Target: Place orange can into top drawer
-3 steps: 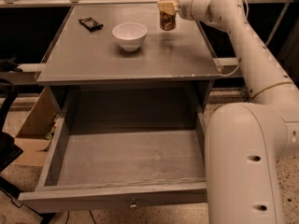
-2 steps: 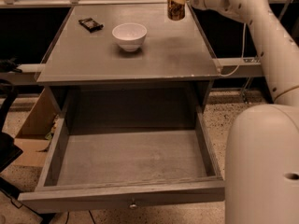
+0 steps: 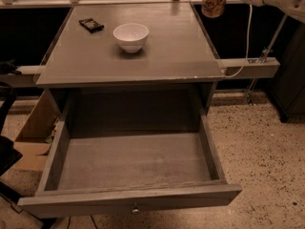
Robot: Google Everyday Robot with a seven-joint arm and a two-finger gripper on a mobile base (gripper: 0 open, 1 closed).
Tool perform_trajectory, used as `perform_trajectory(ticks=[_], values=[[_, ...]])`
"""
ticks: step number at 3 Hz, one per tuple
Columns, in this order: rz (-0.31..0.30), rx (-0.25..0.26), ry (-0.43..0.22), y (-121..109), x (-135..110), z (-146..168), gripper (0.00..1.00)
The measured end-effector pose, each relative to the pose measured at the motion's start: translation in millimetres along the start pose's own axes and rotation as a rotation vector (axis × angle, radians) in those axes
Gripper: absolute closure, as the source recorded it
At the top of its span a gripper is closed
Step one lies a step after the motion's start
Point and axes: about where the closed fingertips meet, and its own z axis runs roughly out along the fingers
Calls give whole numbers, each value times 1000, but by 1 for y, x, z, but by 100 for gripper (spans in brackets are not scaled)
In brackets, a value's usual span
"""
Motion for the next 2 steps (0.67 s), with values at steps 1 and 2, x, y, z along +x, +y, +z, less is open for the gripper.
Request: perform_trajectory(ticks=[1,2], values=[[-29,-42,10,38,10,-55,100],[-40,-93,-2,60,38,-111,100]])
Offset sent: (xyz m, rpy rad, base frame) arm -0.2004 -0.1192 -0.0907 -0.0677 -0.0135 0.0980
